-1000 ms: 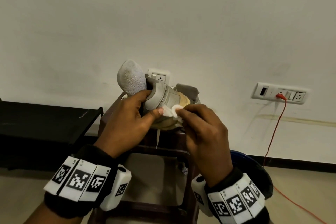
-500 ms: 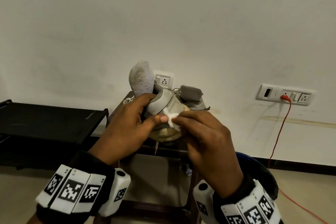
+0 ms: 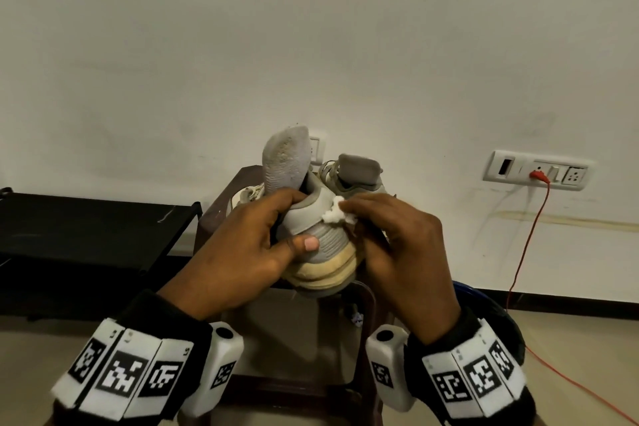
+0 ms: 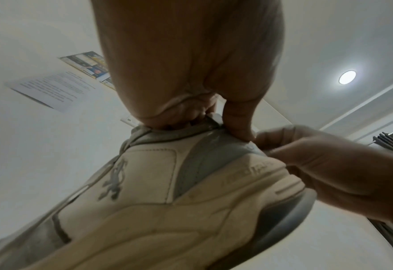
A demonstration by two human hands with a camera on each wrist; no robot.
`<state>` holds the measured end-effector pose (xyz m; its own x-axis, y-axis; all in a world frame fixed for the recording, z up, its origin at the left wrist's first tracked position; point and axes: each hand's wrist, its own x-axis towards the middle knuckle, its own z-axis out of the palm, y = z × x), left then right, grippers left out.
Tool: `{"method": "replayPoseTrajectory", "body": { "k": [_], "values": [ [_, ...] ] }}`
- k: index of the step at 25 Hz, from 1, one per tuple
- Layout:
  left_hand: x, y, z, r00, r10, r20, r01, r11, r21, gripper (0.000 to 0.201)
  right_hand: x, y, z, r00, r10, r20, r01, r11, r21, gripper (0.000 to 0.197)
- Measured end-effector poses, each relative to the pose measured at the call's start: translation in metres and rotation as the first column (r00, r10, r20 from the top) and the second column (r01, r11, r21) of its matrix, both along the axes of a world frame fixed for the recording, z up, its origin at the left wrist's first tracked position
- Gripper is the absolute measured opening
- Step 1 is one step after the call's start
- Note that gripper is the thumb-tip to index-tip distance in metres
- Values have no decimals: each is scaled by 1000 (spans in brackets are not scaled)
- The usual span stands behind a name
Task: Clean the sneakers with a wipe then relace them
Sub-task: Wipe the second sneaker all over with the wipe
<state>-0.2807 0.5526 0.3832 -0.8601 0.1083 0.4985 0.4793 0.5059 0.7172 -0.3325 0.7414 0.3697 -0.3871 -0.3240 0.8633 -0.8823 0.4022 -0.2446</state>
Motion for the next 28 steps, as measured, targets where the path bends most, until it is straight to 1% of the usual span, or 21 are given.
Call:
{"method": "replayPoseTrajectory", "body": {
  "k": [2,4,6,9,11,13,15,17,18,21,24,26,27,28],
  "values": [
    [-1,-2,0,1000,12,-19,-12,1000,6,36,16,-6,0,996,43,-77,-37,996,81,25],
    [-3,-2,-2,1000,19,-6,-19,1000,-12,39,22,-12,-4,992,22,-123,-5,991,134,24],
    [-6,-2,-3,1000,9,26,-7,999,-48,40,16,-13,-9,994,-42,-100,51,995,84,24],
    [-7,0,-4,996,-6,85,19,989,-149,45,0,-7,-6,992,-123,1,123,992,-32,29],
    [-8,4,-4,996,0,88,15,986,-167,44,-2,-6,-5,993,-116,19,117,992,-52,27],
    [-9,5,-3,997,25,68,-15,988,-151,41,6,-9,-7,998,-55,-34,55,999,-2,25],
    [-10,6,-3,998,42,39,-34,982,-184,41,17,-17,-14,995,-2,-104,14,994,110,26],
    [-11,9,-4,999,40,16,-35,963,-267,45,24,-25,-22,989,-12,-145,37,984,172,25],
    [-11,12,-4,999,38,14,-32,958,-286,45,24,-26,-24,989,-36,-146,59,985,160,23],
    [-7,19,0,998,57,11,-51,955,-291,36,22,-19,-15,989,-88,-118,94,995,39,25],
    [8,23,11,993,115,19,-103,941,-324,40,17,-11,-1,993,-119,-24,118,991,-65,27],
    [16,23,16,989,149,8,-138,936,-325,45,13,-8,1,990,-136,34,137,989,-51,28],
    [19,22,17,989,146,27,-132,947,-292,45,12,-7,0,991,-127,44,128,992,-22,28],
    [20,20,14,989,135,59,-117,962,-246,40,11,-7,-2,993,-112,37,111,994,11,27]
  ]
}}
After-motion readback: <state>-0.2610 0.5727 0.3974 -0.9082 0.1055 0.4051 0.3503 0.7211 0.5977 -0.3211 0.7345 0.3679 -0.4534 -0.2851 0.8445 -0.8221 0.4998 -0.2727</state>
